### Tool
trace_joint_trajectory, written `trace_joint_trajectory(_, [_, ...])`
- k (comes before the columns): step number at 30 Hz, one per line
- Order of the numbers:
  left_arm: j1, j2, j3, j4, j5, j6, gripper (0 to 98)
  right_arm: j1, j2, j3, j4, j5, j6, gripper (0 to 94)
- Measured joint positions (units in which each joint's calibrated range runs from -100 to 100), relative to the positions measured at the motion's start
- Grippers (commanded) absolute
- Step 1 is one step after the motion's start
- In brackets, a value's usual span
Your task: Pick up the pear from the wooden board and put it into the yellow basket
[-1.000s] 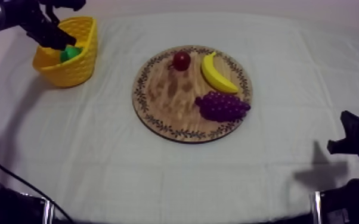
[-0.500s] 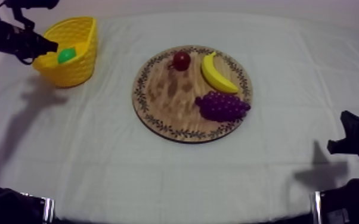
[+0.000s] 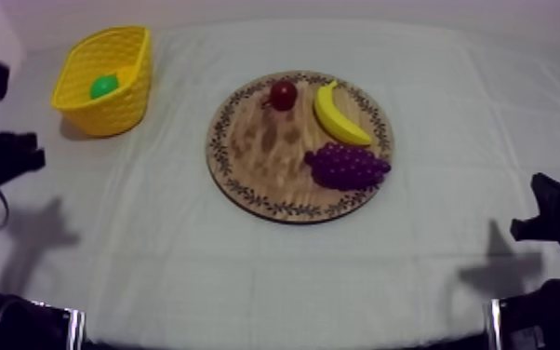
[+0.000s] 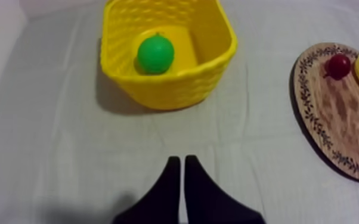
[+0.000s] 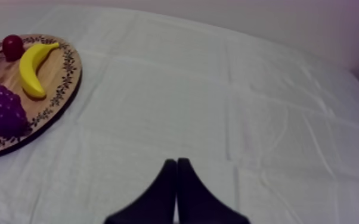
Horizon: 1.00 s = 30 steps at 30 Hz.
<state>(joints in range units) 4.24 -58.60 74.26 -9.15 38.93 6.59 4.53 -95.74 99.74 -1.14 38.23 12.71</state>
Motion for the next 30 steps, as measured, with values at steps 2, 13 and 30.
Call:
trace_joint_trajectory(2, [-0.34,-6.19,4.48,1.06,1.01,-0.13,0.0,0.00,0.00,0.00,0.00,0.00,0.00,0.3])
trace_joint_trajectory(13, [-1.35,-36.24,22.04,5.06,3.00,-3.07,0.0,0.00,0.00,0.00,0.00,0.00,0.00,0.3])
trace_joint_trajectory(30, [-1.45,-41.43,25.48,6.72,-7.37,3.01,0.0,0.00,0.00,0.00,0.00,0.00,0.00,0.3])
